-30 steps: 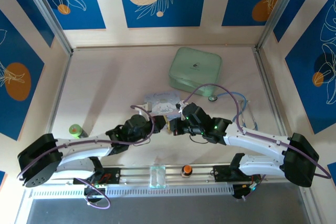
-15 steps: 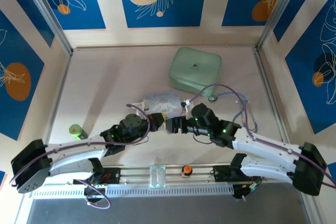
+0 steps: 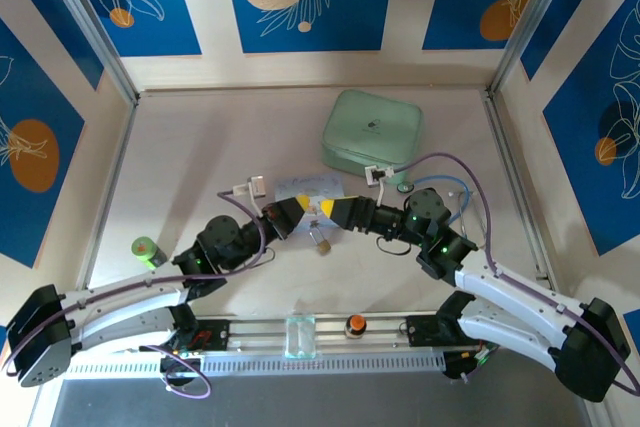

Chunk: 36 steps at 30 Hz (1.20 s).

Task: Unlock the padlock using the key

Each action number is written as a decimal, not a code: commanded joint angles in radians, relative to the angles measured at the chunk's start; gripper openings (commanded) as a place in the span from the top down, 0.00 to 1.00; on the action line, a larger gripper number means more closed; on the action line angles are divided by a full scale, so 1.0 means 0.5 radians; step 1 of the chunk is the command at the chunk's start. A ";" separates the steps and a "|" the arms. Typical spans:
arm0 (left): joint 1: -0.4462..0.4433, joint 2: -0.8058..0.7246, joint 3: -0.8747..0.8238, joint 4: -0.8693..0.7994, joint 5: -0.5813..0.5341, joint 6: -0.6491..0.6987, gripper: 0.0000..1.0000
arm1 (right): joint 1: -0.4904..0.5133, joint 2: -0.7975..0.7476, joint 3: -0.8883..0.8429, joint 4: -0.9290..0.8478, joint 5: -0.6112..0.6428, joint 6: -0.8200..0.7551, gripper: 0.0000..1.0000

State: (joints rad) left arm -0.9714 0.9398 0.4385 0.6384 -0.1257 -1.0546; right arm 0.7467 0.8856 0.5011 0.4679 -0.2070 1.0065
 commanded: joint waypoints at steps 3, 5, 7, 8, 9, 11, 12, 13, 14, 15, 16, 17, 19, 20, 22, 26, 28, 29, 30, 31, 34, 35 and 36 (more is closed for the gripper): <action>0.022 0.074 0.131 0.224 0.171 -0.020 1.00 | -0.005 0.133 0.010 0.389 -0.195 0.172 0.44; 0.022 0.083 0.135 0.248 0.175 -0.028 1.00 | -0.024 0.191 0.001 0.457 -0.244 0.230 0.48; 0.022 0.074 0.126 0.272 0.165 -0.032 1.00 | -0.022 0.219 -0.005 0.495 -0.246 0.241 0.48; 0.022 0.069 0.126 0.272 0.163 -0.029 1.00 | -0.017 0.223 -0.005 0.499 -0.246 0.240 0.50; 0.022 0.066 0.128 0.262 0.162 -0.028 1.00 | -0.012 0.226 -0.002 0.505 -0.253 0.233 0.52; 0.023 0.065 0.129 0.259 0.161 -0.025 1.00 | 0.000 0.225 0.001 0.495 -0.261 0.221 0.52; 0.022 0.064 0.132 0.257 0.162 -0.023 1.00 | 0.005 0.218 0.002 0.475 -0.254 0.213 0.51; 0.022 0.064 0.135 0.257 0.162 -0.021 1.00 | 0.005 0.217 0.001 0.470 -0.249 0.212 0.51; 0.022 0.066 0.133 0.260 0.161 -0.022 1.00 | 0.007 0.221 -0.002 0.474 -0.249 0.214 0.53; 0.024 0.064 0.130 0.264 0.158 -0.020 1.00 | 0.004 0.233 0.001 0.483 -0.255 0.221 0.56; 0.022 0.063 0.125 0.277 0.151 -0.023 1.00 | 0.004 0.248 -0.004 0.510 -0.258 0.234 0.59; 0.022 0.063 0.118 0.283 0.143 -0.026 1.00 | 0.004 0.260 -0.004 0.534 -0.264 0.248 0.60; 0.022 0.060 0.110 0.283 0.126 -0.034 1.00 | 0.009 0.281 -0.010 0.553 -0.260 0.263 0.62; 0.023 0.059 0.108 0.279 0.120 -0.039 1.00 | 0.012 0.279 -0.021 0.556 -0.249 0.264 0.64; 0.022 0.060 0.105 0.271 0.116 -0.047 1.00 | 0.016 0.271 -0.050 0.577 -0.222 0.279 0.68; 0.022 0.074 0.070 0.325 0.092 -0.074 1.00 | 0.031 0.264 -0.082 0.598 -0.198 0.291 0.75; 0.022 0.085 0.065 0.340 0.083 -0.083 1.00 | 0.037 0.266 -0.098 0.610 -0.189 0.302 0.79; 0.022 0.087 0.063 0.340 0.084 -0.084 1.00 | 0.035 0.266 -0.106 0.616 -0.185 0.305 0.80; 0.022 0.090 0.066 0.342 0.089 -0.084 1.00 | 0.034 0.261 -0.118 0.624 -0.174 0.311 0.80; 0.022 0.093 0.065 0.346 0.095 -0.083 1.00 | 0.032 0.254 -0.127 0.629 -0.157 0.314 0.81; 0.022 0.095 0.062 0.347 0.095 -0.087 1.00 | 0.031 0.222 -0.165 0.642 -0.104 0.313 0.83; 0.022 0.090 0.058 0.337 0.092 -0.089 1.00 | 0.028 0.210 -0.173 0.647 -0.094 0.311 0.83; 0.024 0.090 0.063 0.312 0.089 -0.090 1.00 | 0.023 0.195 -0.180 0.653 -0.082 0.307 0.83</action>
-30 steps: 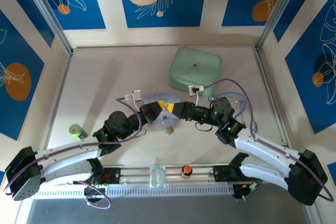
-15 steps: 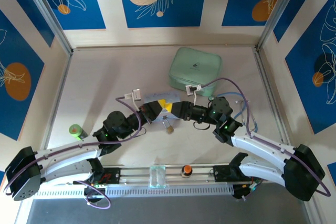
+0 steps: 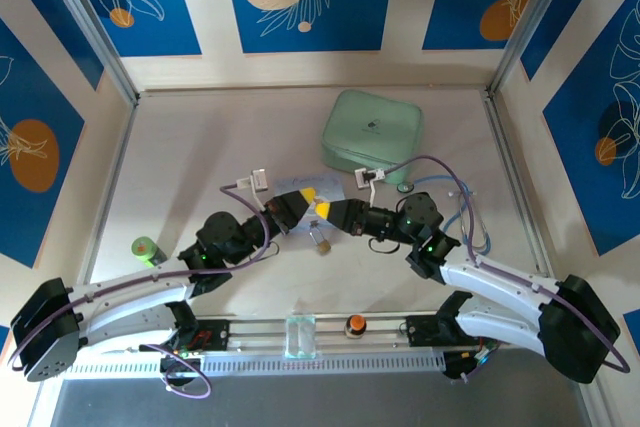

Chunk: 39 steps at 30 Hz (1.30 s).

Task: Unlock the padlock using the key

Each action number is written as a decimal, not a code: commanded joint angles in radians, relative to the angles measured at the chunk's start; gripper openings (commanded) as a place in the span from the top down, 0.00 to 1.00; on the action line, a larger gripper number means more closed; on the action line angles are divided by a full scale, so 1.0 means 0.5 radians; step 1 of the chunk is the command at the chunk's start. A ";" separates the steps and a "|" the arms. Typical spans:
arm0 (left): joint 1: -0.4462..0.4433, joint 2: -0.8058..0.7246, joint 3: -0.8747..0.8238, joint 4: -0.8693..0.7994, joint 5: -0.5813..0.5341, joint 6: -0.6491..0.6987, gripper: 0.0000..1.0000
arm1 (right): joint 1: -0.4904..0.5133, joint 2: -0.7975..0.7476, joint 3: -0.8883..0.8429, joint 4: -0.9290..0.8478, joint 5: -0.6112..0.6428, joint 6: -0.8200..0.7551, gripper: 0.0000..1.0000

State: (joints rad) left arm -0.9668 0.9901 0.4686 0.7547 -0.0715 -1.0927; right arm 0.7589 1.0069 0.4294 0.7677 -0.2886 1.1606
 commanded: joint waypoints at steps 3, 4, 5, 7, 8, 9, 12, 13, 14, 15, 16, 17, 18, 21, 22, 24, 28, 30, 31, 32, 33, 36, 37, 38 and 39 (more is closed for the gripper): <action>0.013 0.001 0.007 0.070 -0.010 -0.018 1.00 | -0.015 -0.078 -0.039 0.056 0.079 -0.016 0.81; 0.013 0.008 0.007 0.079 -0.010 -0.026 1.00 | -0.018 -0.077 -0.031 0.047 0.075 -0.019 0.81; 0.013 0.012 0.007 0.079 -0.008 -0.031 1.00 | -0.021 -0.076 -0.025 0.044 0.066 -0.023 0.81; 0.013 0.024 0.019 0.065 0.003 -0.030 1.00 | -0.021 -0.067 -0.023 0.049 0.066 -0.021 0.80; 0.013 0.028 0.023 0.067 0.007 -0.027 1.00 | -0.018 -0.064 -0.028 0.066 0.076 -0.016 0.79; 0.013 0.034 0.023 0.069 0.013 -0.029 1.00 | -0.015 -0.063 -0.039 0.099 0.091 -0.003 0.75; 0.013 0.042 0.017 0.077 0.005 -0.039 1.00 | -0.024 -0.071 -0.040 0.092 0.092 -0.005 0.72; 0.013 0.042 0.017 0.071 0.003 -0.041 1.00 | -0.027 -0.077 -0.034 0.070 0.092 -0.011 0.74; 0.013 0.043 0.012 0.075 -0.001 -0.040 1.00 | -0.027 -0.081 -0.028 0.057 0.087 -0.017 0.75; 0.013 0.043 0.011 0.080 -0.001 -0.040 1.00 | -0.027 -0.077 -0.023 0.050 0.081 -0.021 0.76; 0.013 0.045 0.008 0.084 -0.004 -0.043 1.00 | -0.027 -0.075 -0.020 0.051 0.071 -0.021 0.78; 0.013 0.045 0.008 0.081 -0.004 -0.045 1.00 | -0.027 -0.070 -0.017 0.051 0.066 -0.020 0.80; 0.013 0.042 0.010 0.074 -0.005 -0.042 1.00 | -0.026 -0.064 -0.018 0.049 0.067 -0.020 0.80; 0.013 0.050 0.014 0.060 0.005 -0.048 1.00 | -0.030 -0.069 -0.029 0.055 0.082 -0.023 0.81; 0.015 0.051 0.013 0.055 0.005 -0.056 1.00 | -0.030 -0.069 -0.030 0.060 0.086 -0.023 0.81; 0.013 0.060 0.010 0.057 0.010 -0.060 1.00 | -0.033 -0.067 -0.027 0.066 0.086 -0.029 0.81; 0.013 0.069 0.014 0.048 0.023 -0.070 1.00 | -0.035 -0.051 -0.008 0.068 0.079 -0.035 0.84; 0.013 0.068 0.017 0.042 0.037 -0.058 1.00 | -0.034 -0.035 0.009 0.061 0.056 -0.027 0.91; 0.013 0.065 0.022 0.029 0.039 -0.051 1.00 | -0.031 -0.032 0.007 0.063 0.053 -0.021 0.94; 0.013 0.057 0.018 0.030 0.033 -0.050 1.00 | -0.030 -0.034 0.005 0.060 0.048 -0.016 0.96; 0.013 0.051 0.011 0.031 0.028 -0.051 1.00 | -0.030 -0.042 -0.002 0.064 0.055 -0.014 0.97; 0.013 0.042 0.010 -0.017 0.011 -0.062 1.00 | -0.033 -0.089 -0.038 0.049 0.103 -0.022 1.00; 0.013 0.042 0.011 -0.029 0.005 -0.068 1.00 | -0.033 -0.102 -0.043 0.035 0.109 -0.031 1.00; 0.014 0.043 0.005 -0.031 0.002 -0.068 1.00 | -0.033 -0.112 -0.040 0.022 0.107 -0.038 1.00; 0.016 0.042 0.003 -0.036 0.002 -0.064 1.00 | -0.033 -0.118 -0.034 0.003 0.100 -0.043 1.00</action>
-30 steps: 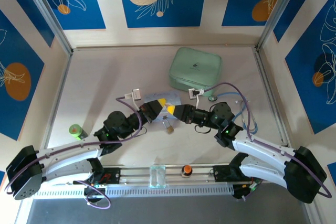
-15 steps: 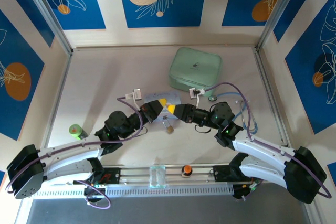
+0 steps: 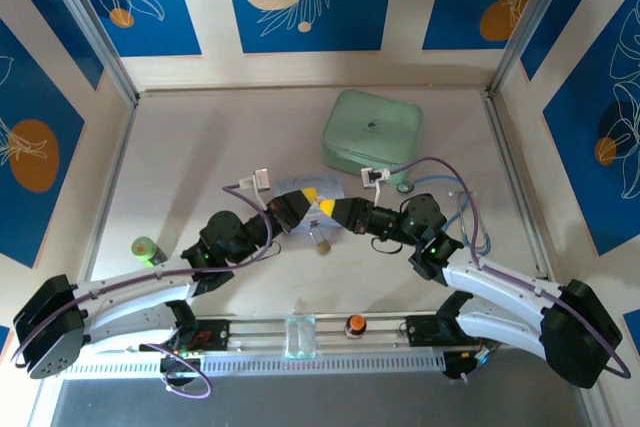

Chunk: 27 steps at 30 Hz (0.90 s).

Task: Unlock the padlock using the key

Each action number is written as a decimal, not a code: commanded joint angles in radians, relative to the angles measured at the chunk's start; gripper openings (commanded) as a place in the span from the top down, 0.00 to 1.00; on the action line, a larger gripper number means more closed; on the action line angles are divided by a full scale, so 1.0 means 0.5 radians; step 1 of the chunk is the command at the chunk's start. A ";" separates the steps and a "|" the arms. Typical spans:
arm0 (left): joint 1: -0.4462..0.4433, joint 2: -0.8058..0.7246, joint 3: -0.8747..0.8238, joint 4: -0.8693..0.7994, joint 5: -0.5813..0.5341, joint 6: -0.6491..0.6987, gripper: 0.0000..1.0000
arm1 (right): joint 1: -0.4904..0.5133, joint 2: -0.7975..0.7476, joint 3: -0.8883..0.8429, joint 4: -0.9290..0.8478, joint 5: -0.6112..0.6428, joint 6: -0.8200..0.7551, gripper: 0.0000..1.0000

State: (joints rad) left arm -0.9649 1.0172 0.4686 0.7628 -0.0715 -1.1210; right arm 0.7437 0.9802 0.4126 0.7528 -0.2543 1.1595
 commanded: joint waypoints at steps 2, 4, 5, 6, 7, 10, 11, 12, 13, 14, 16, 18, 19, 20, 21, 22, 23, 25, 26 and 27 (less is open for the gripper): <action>0.010 -0.024 -0.002 -0.092 -0.029 0.016 0.66 | 0.001 -0.067 0.017 -0.017 0.016 -0.054 1.00; 0.012 -0.074 0.008 -0.189 -0.074 0.063 0.39 | 0.000 -0.081 0.034 -0.143 0.039 -0.068 1.00; 0.012 -0.112 0.026 -0.273 -0.101 0.107 0.35 | 0.001 -0.095 0.043 -0.235 0.068 -0.080 1.00; 0.012 -0.157 0.050 -0.371 -0.126 0.160 0.31 | -0.001 -0.117 0.039 -0.311 0.105 -0.091 1.00; 0.012 -0.194 0.072 -0.461 -0.150 0.207 0.28 | -0.001 -0.137 0.033 -0.383 0.145 -0.086 1.00; 0.012 -0.314 0.135 -0.774 -0.259 0.327 0.19 | -0.013 -0.208 0.020 -0.633 0.253 -0.096 1.00; 0.012 -0.344 0.150 -0.903 -0.305 0.356 0.18 | -0.019 -0.225 0.002 -0.670 0.266 -0.092 1.00; 0.009 -0.363 0.170 -1.012 -0.354 0.391 0.16 | -0.028 -0.238 -0.003 -0.726 0.280 -0.091 1.00; 0.009 -0.363 0.193 -1.099 -0.388 0.401 0.16 | -0.030 -0.250 0.000 -0.792 0.294 -0.105 1.00; 0.006 -0.350 0.217 -1.218 -0.413 0.412 0.15 | -0.032 -0.260 0.006 -0.878 0.313 -0.124 1.00; -0.005 -0.275 0.257 -1.361 -0.412 0.443 0.04 | -0.034 -0.284 0.047 -1.105 0.383 -0.156 1.00; -0.028 -0.123 0.311 -1.497 -0.370 0.471 0.01 | -0.033 -0.296 0.098 -1.346 0.464 -0.222 1.00; -0.053 -0.048 0.333 -1.527 -0.352 0.493 0.01 | -0.035 -0.299 0.112 -1.422 0.490 -0.252 1.00; -0.096 0.035 0.351 -1.552 -0.360 0.507 0.01 | -0.036 -0.303 0.119 -1.488 0.512 -0.284 1.00; -0.146 0.108 0.355 -1.545 -0.381 0.509 0.01 | -0.038 -0.311 0.117 -1.536 0.534 -0.301 1.00; -0.189 0.169 0.351 -1.528 -0.404 0.496 0.01 | -0.042 -0.318 0.111 -1.566 0.551 -0.307 1.00; -0.229 0.231 0.334 -1.483 -0.425 0.476 0.00 | -0.047 -0.329 0.092 -1.580 0.569 -0.309 1.00; -0.292 0.316 0.298 -1.404 -0.480 0.422 0.03 | -0.069 -0.353 0.046 -1.582 0.578 -0.291 1.00; -0.331 0.343 0.279 -1.358 -0.531 0.411 0.05 | -0.081 -0.363 0.020 -1.579 0.578 -0.282 1.00; -0.370 0.357 0.254 -1.333 -0.603 0.374 0.07 | -0.095 -0.376 0.002 -1.580 0.579 -0.274 1.00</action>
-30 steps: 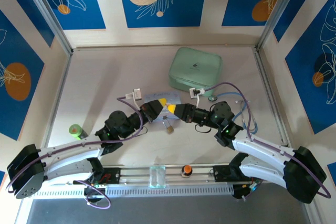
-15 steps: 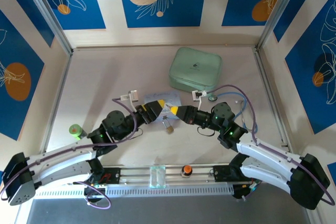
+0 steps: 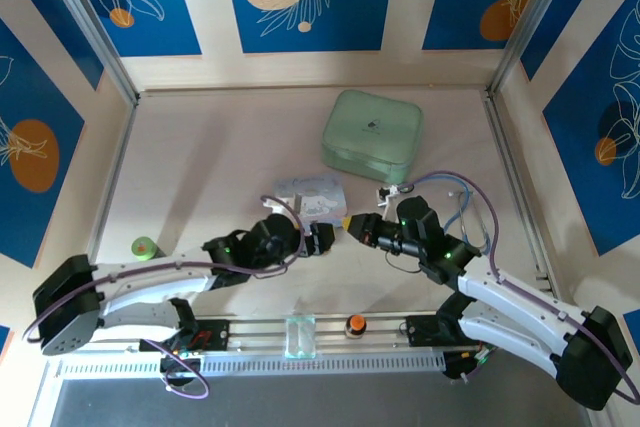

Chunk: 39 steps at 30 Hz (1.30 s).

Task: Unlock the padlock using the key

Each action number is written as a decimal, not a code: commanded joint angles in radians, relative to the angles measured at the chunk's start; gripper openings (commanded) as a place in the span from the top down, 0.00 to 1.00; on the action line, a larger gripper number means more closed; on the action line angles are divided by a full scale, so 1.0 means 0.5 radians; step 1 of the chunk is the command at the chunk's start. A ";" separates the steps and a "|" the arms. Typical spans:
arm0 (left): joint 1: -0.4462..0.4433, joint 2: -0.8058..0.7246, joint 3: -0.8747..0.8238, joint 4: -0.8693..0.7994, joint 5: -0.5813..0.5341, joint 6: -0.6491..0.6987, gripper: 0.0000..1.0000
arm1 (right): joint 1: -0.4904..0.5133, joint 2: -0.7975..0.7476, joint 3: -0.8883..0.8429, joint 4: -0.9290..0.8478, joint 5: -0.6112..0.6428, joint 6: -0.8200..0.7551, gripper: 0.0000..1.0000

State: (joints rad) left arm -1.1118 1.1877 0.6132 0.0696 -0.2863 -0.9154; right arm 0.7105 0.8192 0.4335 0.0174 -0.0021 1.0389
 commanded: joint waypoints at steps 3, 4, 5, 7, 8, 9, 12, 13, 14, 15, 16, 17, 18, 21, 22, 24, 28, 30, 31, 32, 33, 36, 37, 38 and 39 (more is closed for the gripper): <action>-0.117 0.068 -0.166 0.217 -0.298 -0.174 0.12 | -0.046 -0.075 -0.092 -0.115 0.080 -0.015 1.00; -0.117 0.099 -0.199 0.287 -0.302 -0.207 0.13 | -0.049 -0.080 -0.105 -0.114 0.081 -0.008 1.00; -0.117 0.142 -0.218 0.327 -0.308 -0.245 0.15 | -0.050 -0.083 -0.119 -0.113 0.081 -0.004 1.00; -0.118 0.232 -0.204 0.359 -0.293 -0.256 0.19 | -0.053 -0.083 -0.136 -0.107 0.075 0.004 1.00; -0.118 0.274 -0.183 0.340 -0.292 -0.276 0.19 | -0.053 -0.085 -0.140 -0.107 0.070 0.006 1.00; -0.117 0.301 -0.171 0.321 -0.290 -0.303 0.19 | -0.053 -0.084 -0.143 -0.113 0.066 0.005 1.00; -0.118 0.382 -0.165 0.341 -0.286 -0.375 0.20 | -0.053 -0.097 -0.149 -0.121 0.054 0.006 1.00; -0.120 0.417 -0.163 0.361 -0.289 -0.381 0.20 | -0.053 -0.104 -0.156 -0.126 0.059 0.006 1.00; -0.117 0.459 -0.151 0.373 -0.292 -0.383 0.21 | -0.053 -0.107 -0.167 -0.119 0.059 0.006 1.00; -0.117 0.496 -0.136 0.373 -0.293 -0.381 0.22 | -0.054 -0.111 -0.171 -0.118 0.059 0.004 1.00; -0.117 0.544 -0.120 0.380 -0.286 -0.366 0.23 | -0.058 -0.111 -0.171 -0.129 0.059 -0.004 1.00; -0.119 0.588 -0.115 0.423 -0.274 -0.321 0.25 | -0.064 -0.115 -0.168 -0.135 0.057 -0.012 1.00; -0.117 0.623 -0.109 0.461 -0.264 -0.299 0.27 | -0.069 -0.114 -0.168 -0.139 0.051 -0.016 1.00; -0.118 0.718 -0.085 0.525 -0.269 -0.272 0.31 | -0.074 -0.130 -0.179 -0.139 0.041 0.000 1.00; -0.115 0.743 -0.064 0.517 -0.281 -0.273 0.32 | -0.074 -0.139 -0.189 -0.135 0.038 0.005 1.00; -0.116 0.792 -0.026 0.511 -0.303 -0.242 0.36 | -0.074 -0.157 -0.203 -0.133 0.035 0.017 1.00; -0.117 0.903 0.028 0.515 -0.295 -0.228 0.44 | -0.077 -0.209 -0.236 -0.155 0.044 0.030 1.00; -0.114 0.983 0.025 0.580 -0.293 -0.211 0.48 | -0.080 -0.240 -0.251 -0.177 0.053 0.030 1.00; -0.112 1.018 0.026 0.599 -0.294 -0.225 0.48 | -0.085 -0.258 -0.256 -0.193 0.060 0.030 1.00; -0.111 1.053 0.028 0.628 -0.293 -0.225 0.48 | -0.092 -0.275 -0.262 -0.205 0.061 0.030 1.00; -0.111 1.076 0.038 0.631 -0.288 -0.228 0.48 | -0.097 -0.286 -0.266 -0.210 0.060 0.031 1.00; -0.111 1.131 0.094 0.563 -0.276 -0.217 0.48 | -0.102 -0.304 -0.271 -0.225 0.050 0.038 1.00; -0.111 1.150 0.105 0.546 -0.283 -0.210 0.50 | -0.102 -0.302 -0.274 -0.225 0.047 0.045 1.00; -0.111 1.169 0.108 0.542 -0.286 -0.199 0.54 | -0.102 -0.301 -0.282 -0.217 0.045 0.050 1.00; -0.104 1.182 0.104 0.542 -0.284 -0.209 0.57 | -0.100 -0.301 -0.292 -0.206 0.044 0.058 1.00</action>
State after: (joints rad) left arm -1.1679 1.7191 0.6605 0.3603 -0.4660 -1.0172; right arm 0.6632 0.6777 0.3111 -0.0738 0.0227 1.0485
